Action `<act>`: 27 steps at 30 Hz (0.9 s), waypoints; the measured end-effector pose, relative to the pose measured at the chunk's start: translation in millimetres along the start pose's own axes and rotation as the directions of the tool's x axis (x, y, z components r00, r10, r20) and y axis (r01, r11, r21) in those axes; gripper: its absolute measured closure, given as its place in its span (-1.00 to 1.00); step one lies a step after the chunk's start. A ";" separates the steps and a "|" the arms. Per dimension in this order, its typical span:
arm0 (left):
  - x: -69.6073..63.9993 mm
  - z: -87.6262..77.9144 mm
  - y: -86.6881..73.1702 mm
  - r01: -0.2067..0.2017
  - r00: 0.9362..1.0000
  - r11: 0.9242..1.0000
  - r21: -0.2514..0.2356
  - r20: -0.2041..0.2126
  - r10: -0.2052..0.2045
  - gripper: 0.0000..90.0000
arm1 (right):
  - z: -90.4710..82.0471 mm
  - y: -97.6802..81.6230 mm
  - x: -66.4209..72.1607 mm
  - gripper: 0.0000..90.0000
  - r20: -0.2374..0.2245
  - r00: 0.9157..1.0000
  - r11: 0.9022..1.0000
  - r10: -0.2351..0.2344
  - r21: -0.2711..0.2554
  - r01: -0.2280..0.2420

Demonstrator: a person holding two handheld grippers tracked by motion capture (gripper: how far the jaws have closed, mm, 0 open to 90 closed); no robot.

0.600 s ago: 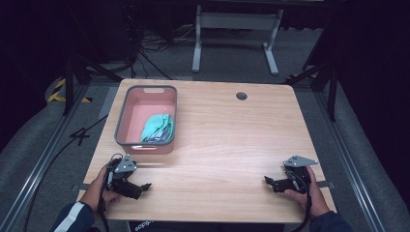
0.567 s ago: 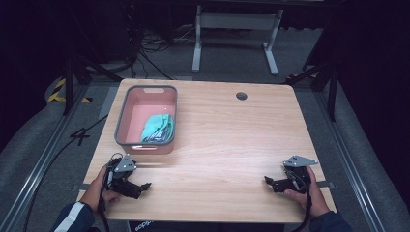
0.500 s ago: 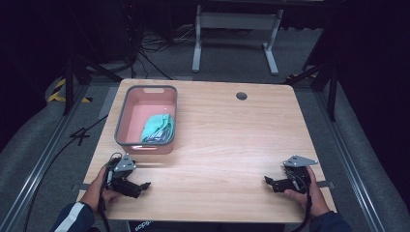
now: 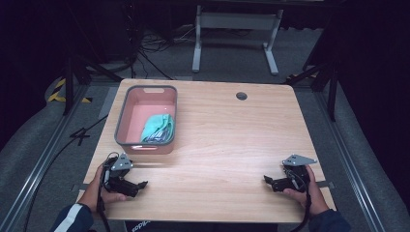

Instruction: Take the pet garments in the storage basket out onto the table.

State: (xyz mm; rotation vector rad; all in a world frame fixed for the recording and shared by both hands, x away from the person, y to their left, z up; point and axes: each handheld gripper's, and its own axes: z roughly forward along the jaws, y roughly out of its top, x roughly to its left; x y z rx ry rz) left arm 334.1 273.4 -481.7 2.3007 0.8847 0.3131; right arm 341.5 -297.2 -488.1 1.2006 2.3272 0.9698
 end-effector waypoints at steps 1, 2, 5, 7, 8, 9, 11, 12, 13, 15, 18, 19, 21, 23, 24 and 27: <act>0.6 -0.6 0.3 -0.005 1.000 1.000 0.001 0.003 0.005 -0.97 | -0.1 -0.1 0.1 -0.99 0.002 1.000 1.000 0.000 0.000 0.000; 1.3 -1.7 0.4 -0.001 1.000 1.000 0.003 -0.005 0.001 -0.94 | -0.1 -0.2 0.4 -0.99 0.003 1.000 1.000 0.003 -0.001 -0.003; 2.8 -5.5 1.3 -0.010 1.000 1.000 -0.017 0.000 0.010 -0.61 | -0.3 -0.4 0.6 -0.99 0.003 1.000 1.000 0.007 -0.002 -0.007; 0.8 -7.5 3.2 -0.017 1.000 1.000 -0.021 -0.001 0.017 -0.55 | -0.3 -0.4 0.6 -0.99 0.003 1.000 1.000 0.007 -0.002 -0.007; 0.2 -9.3 4.0 -0.024 1.000 0.999 -0.028 0.006 0.024 -0.67 | -0.3 -0.4 0.6 -0.99 0.003 1.000 1.000 0.007 -0.002 -0.007; 0.4 -11.7 5.3 -0.035 0.999 0.999 -0.029 0.007 0.035 -0.61 | -0.5 -0.5 0.6 -0.99 0.004 1.000 1.000 0.008 -0.002 -0.008; -0.3 -14.7 7.2 -0.032 0.999 0.999 -0.037 -0.001 0.032 -0.50 | -0.9 -0.8 0.8 -0.99 0.006 1.000 1.000 0.011 -0.001 -0.011; -0.2 -16.6 8.1 -0.035 0.999 0.999 -0.037 0.000 0.035 -0.52 | -1.0 -0.9 0.8 -0.99 0.005 1.000 1.000 0.011 -0.001 -0.011; -0.2 -16.6 8.1 -0.035 0.999 0.999 -0.037 0.000 0.035 -0.51 | -1.0 -0.9 0.8 -0.99 0.006 1.000 1.000 0.011 -0.001 -0.011; -1.0 -20.4 9.5 -0.038 0.999 0.998 -0.042 -0.006 0.038 -0.49 | -1.0 -0.9 0.8 -0.99 0.006 1.000 1.000 0.011 -0.001 -0.011; -2.4 -27.5 10.9 -0.035 0.999 0.997 -0.065 -0.018 0.034 -0.48 | -1.0 -0.9 0.8 -0.99 0.006 1.000 1.000 0.011 -0.001 -0.011; -2.0 -30.1 11.7 -0.034 0.999 0.997 -0.072 -0.028 0.033 -0.47 | -1.0 -0.9 0.8 -0.99 0.006 1.000 1.000 0.011 -0.001 -0.011; -1.7 -33.4 12.6 -0.026 0.999 0.996 -0.090 -0.029 0.024 -0.47 | -1.0 -0.9 0.8 -0.99 0.006 1.000 1.000 0.011 -0.001 -0.011; -1.6 -35.9 13.8 -0.028 0.999 0.995 -0.098 -0.038 0.024 -0.47 | -1.0 -0.9 0.8 -0.99 0.006 1.000 1.000 0.011 -0.001 -0.011; -1.6 -37.1 14.3 -0.029 0.998 0.995 -0.096 -0.051 0.024 -0.47 | -1.0 -0.9 0.8 -0.99 0.006 1.000 1.000 0.011 -0.001 -0.011; -0.5 -40.9 15.3 -0.022 0.998 0.994 -0.107 -0.055 0.016 -0.47 | -1.0 -0.9 0.8 -0.99 0.006 1.000 1.000 0.011 0.000 -0.011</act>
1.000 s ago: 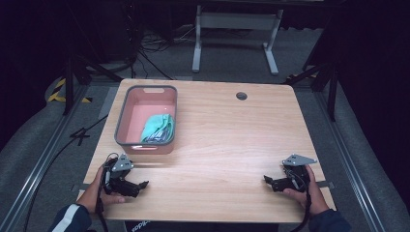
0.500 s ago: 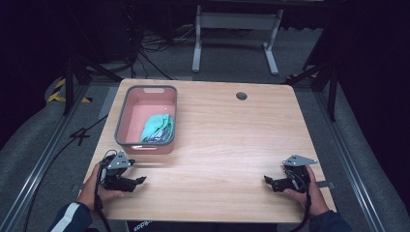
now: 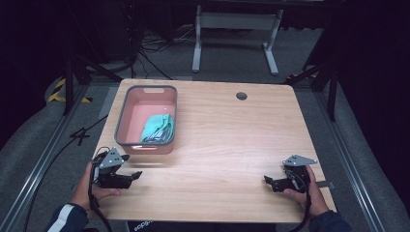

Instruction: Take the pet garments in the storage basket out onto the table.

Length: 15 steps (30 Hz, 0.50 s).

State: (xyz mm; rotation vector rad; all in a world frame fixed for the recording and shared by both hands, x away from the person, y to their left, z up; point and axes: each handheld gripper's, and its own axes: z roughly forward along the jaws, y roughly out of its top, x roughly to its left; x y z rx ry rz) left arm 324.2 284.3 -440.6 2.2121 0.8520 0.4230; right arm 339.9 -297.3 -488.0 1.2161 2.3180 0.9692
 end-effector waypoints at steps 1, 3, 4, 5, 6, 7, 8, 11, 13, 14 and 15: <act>-0.5 -1.3 1.2 -0.002 1.000 1.000 -0.002 -0.002 0.002 -0.47 | 0.0 0.0 0.0 -0.99 0.000 1.000 1.000 0.000 0.000 0.000; -0.3 -3.6 2.7 -0.008 1.000 1.000 -0.004 -0.012 0.008 -0.47 | 0.0 0.0 -0.1 -0.99 0.000 1.000 1.000 -0.001 0.000 0.001; 0.1 -5.5 3.9 -0.012 1.000 1.000 -0.010 -0.012 0.012 -0.47 | 0.0 0.0 -0.1 -0.99 0.000 1.000 1.000 -0.001 0.000 0.001; 0.0 -7.2 5.1 -0.011 1.000 1.000 -0.015 -0.009 0.011 -0.47 | 0.0 0.0 -0.1 -0.99 -0.001 1.000 1.000 -0.001 0.000 0.001; -0.8 -9.3 6.5 -0.001 1.000 1.000 -0.025 -0.013 0.001 -0.47 | 0.0 0.0 -0.1 -0.99 0.000 1.000 1.000 -0.001 0.000 0.001; -0.2 -11.1 7.9 -0.010 1.000 1.000 -0.029 -0.014 0.010 -0.47 | 0.0 0.0 -0.1 -0.99 -0.001 1.000 1.000 -0.001 0.000 0.001; -0.9 -12.9 8.9 -0.004 1.000 0.999 -0.033 -0.008 0.004 -0.47 | 0.0 0.0 -0.2 -0.99 0.000 1.000 1.000 -0.002 0.000 0.002; -2.0 -16.4 12.2 -0.012 1.000 0.999 -0.037 -0.019 0.011 -0.47 | 0.0 0.0 -0.1 -0.99 -0.001 1.000 1.000 -0.001 0.000 0.001; -2.1 -19.0 15.4 -0.020 1.000 0.999 -0.046 -0.016 0.019 -0.47 | 0.1 0.0 -0.1 -0.99 -0.001 1.000 1.000 -0.001 0.000 0.001; -1.7 -19.7 16.6 -0.032 0.999 0.998 -0.053 -0.024 0.031 -0.47 | 0.1 0.0 -0.1 -0.99 -0.001 1.000 1.000 -0.001 0.000 0.001; -1.7 -19.7 16.6 -0.032 0.999 0.998 -0.053 -0.024 0.031 -0.47 | 0.1 0.0 -0.1 -0.99 -0.001 1.000 1.000 -0.001 0.000 0.001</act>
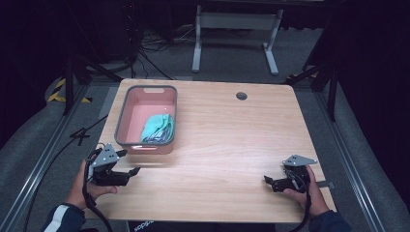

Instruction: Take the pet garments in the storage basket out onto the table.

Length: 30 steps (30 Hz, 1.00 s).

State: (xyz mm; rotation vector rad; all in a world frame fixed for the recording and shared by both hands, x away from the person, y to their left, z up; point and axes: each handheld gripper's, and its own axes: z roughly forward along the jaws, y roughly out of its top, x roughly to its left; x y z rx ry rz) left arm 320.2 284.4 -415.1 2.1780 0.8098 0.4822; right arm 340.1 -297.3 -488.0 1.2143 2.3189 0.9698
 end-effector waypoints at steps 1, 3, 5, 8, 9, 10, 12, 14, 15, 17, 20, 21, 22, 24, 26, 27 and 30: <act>-1.0 -0.3 1.2 0.014 1.000 1.000 0.000 0.007 -0.014 -0.47 | 0.0 0.0 0.0 -0.99 0.000 1.000 1.000 0.000 0.000 0.000; -0.1 -2.2 4.9 -0.004 1.000 1.000 0.002 -0.007 0.004 -0.47 | 0.0 0.0 -0.1 -0.99 -0.001 1.000 1.000 -0.001 0.000 0.001; -1.0 -3.2 8.1 0.006 1.000 1.000 -0.010 0.000 -0.006 -0.47 | 0.0 0.0 -0.1 -0.99 -0.001 1.000 1.000 -0.001 0.000 0.001; -1.0 -6.0 13.2 0.000 1.000 1.000 -0.015 -0.002 -0.001 -0.47 | 0.0 0.0 -0.1 -0.99 -0.001 1.000 1.000 -0.001 0.000 0.001; 0.1 -6.9 15.1 -0.019 1.000 1.000 -0.016 -0.011 0.019 -0.47 | 0.1 0.0 -0.1 -0.99 -0.001 1.000 1.000 -0.001 0.000 0.001; -0.6 -6.5 16.3 -0.007 1.000 1.000 -0.025 -0.005 0.006 -0.47 | 0.0 0.0 -0.1 -0.99 -0.001 1.000 1.000 0.000 0.000 0.000; -0.4 -6.9 20.4 -0.018 1.000 1.000 -0.017 -0.010 0.018 -0.47 | 0.0 0.0 -0.1 -0.99 -0.001 1.000 1.000 -0.001 0.000 0.001; -1.3 -6.3 24.0 -0.016 1.000 1.000 -0.019 -0.008 0.015 -0.47 | 0.0 0.1 0.0 -0.99 -0.001 1.000 1.000 0.000 0.000 0.000; -0.9 -5.9 26.1 -0.030 0.999 0.999 -0.017 -0.013 0.030 -0.48 | 0.0 0.0 -0.1 -0.99 -0.001 1.000 1.000 -0.001 0.000 0.001; -1.1 -5.0 30.7 -0.042 0.999 0.999 -0.019 -0.008 0.042 -0.48 | 0.0 0.1 0.0 -0.99 -0.001 1.000 1.000 0.000 0.000 0.000; -1.6 -3.8 36.8 -0.051 0.999 0.998 -0.020 -0.004 0.051 -0.48 | 0.0 0.0 -0.1 -0.99 -0.001 1.000 1.000 -0.001 0.000 0.001; -1.7 -3.1 38.7 -0.057 0.998 0.998 -0.018 -0.006 0.057 -0.48 | 0.0 0.0 -0.1 -0.99 -0.001 1.000 1.000 -0.001 0.000 0.001; -1.8 -2.3 41.1 -0.059 0.998 0.998 -0.016 -0.006 0.059 -0.48 | 0.0 0.0 -0.1 -0.99 -0.001 1.000 1.000 -0.001 0.000 0.001; -1.8 -1.9 43.0 -0.062 0.998 0.998 -0.013 -0.004 0.062 -0.48 | 0.0 0.0 -0.1 -0.99 -0.001 1.000 1.000 -0.001 0.000 0.001; -1.7 -0.6 47.4 -0.069 0.998 0.998 -0.009 -0.005 0.069 -0.48 | 0.0 0.0 -0.1 -0.99 -0.001 1.000 1.000 -0.001 0.000 0.001; -1.4 0.1 49.3 -0.073 0.997 0.997 -0.013 -0.004 0.073 -0.48 | 0.0 0.0 -0.1 -0.99 -0.001 1.000 1.000 -0.001 0.000 0.001; -1.0 1.9 54.4 -0.070 0.998 0.997 -0.012 -0.003 0.070 -0.48 | -0.2 -0.1 -0.1 -0.99 -0.001 1.000 1.000 -0.001 0.000 0.001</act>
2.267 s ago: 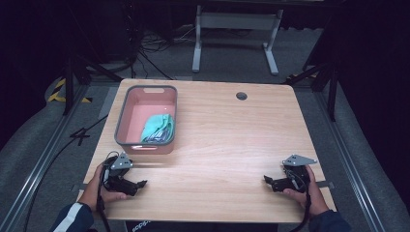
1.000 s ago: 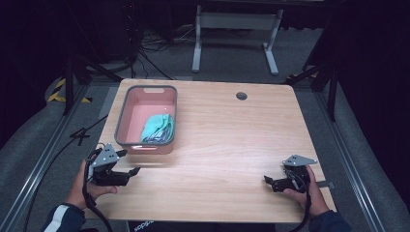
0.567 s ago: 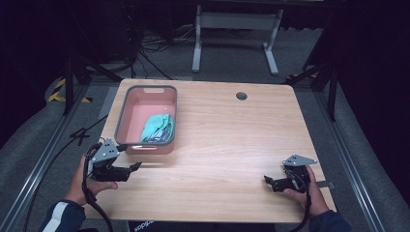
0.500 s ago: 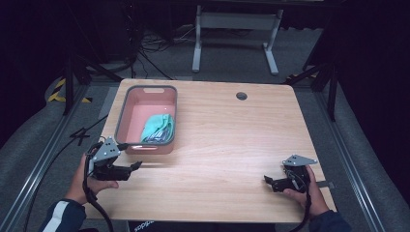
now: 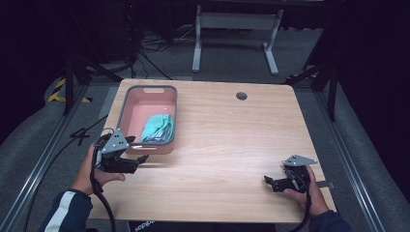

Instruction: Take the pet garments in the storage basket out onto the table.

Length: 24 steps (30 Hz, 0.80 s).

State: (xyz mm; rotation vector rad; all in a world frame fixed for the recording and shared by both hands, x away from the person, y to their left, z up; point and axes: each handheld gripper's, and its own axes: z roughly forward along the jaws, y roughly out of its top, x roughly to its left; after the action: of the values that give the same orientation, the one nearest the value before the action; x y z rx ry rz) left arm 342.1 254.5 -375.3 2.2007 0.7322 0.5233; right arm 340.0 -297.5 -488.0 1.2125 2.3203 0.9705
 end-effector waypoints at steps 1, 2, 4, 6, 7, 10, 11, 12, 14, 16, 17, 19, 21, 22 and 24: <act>1.2 0.7 1.7 -0.009 1.000 1.000 0.003 -0.003 0.009 -0.48 | 0.0 0.0 0.0 -0.99 0.000 1.000 1.000 0.000 0.000 0.000; 2.0 2.0 3.3 -0.009 1.000 1.000 0.005 -0.003 0.009 -0.48 | 0.0 0.0 0.0 -0.99 0.000 1.000 1.000 0.000 0.000 0.000; 4.1 3.5 6.3 -0.002 1.000 1.000 0.010 -0.005 0.002 -0.48 | -0.1 0.0 0.0 -0.99 0.000 1.000 1.000 0.000 0.000 0.000; 7.5 5.0 9.4 -0.002 1.000 1.000 0.013 -0.010 0.002 -0.48 | -0.1 -0.1 0.0 -0.99 0.000 1.000 1.000 0.000 0.000 0.000; 8.9 5.8 11.0 0.006 1.000 1.000 0.010 -0.011 -0.006 -0.49 | -0.1 -0.1 0.0 -0.99 0.000 1.000 1.000 0.000 0.000 0.000; 13.7 9.0 16.4 0.011 1.000 1.000 0.011 -0.018 -0.011 -0.49 | -0.1 -0.1 0.0 -0.99 0.000 1.000 1.000 0.000 0.000 0.000; 15.6 10.9 18.2 0.015 1.000 1.000 0.009 -0.020 -0.015 -0.49 | -0.1 -0.1 0.0 -0.99 0.000 1.000 1.000 0.000 0.000 0.000; 15.6 10.9 18.2 0.015 1.000 1.000 0.009 -0.020 -0.015 -0.49 | -0.1 -0.1 0.0 -0.99 0.000 1.000 1.000 0.000 0.000 0.000; 19.2 15.8 22.3 0.009 1.000 1.000 0.027 -0.019 -0.009 -0.49 | -0.1 -0.1 0.0 -0.99 0.000 1.000 1.000 0.000 0.000 0.000; 21.0 18.4 24.1 0.001 0.999 0.999 0.043 -0.033 0.001 -0.49 | -0.1 -0.1 0.0 -0.99 0.000 1.000 1.000 0.000 0.000 0.000; 23.0 20.7 25.1 0.006 1.000 0.999 0.046 -0.025 -0.005 -0.49 | -0.1 -0.1 0.0 -0.99 0.000 1.000 1.000 0.000 0.000 0.000; 26.5 23.1 26.8 0.012 0.999 0.999 0.052 -0.031 -0.011 -0.49 | -0.1 -0.1 0.0 -0.99 0.000 1.000 1.000 0.000 0.000 0.000; 29.9 25.7 28.2 0.021 0.999 0.998 0.057 -0.029 -0.019 -0.49 | -0.1 -0.1 0.0 -0.99 0.000 1.000 1.000 0.000 0.000 0.000; 31.2 26.7 28.7 0.020 0.999 0.998 0.060 -0.029 -0.018 -0.49 | -0.1 -0.1 0.0 -0.99 0.000 1.000 1.000 0.000 0.000 0.000; 34.8 30.1 30.3 0.026 0.999 0.997 0.073 -0.037 -0.024 -0.49 | -0.1 -0.1 0.0 -0.99 0.000 1.000 1.000 0.000 0.000 0.000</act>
State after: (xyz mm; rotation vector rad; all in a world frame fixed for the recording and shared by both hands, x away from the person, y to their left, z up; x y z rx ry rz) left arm 395.5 244.1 -366.7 2.2520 0.8088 0.5327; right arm 339.8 -297.6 -487.9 1.2127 2.3201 0.9704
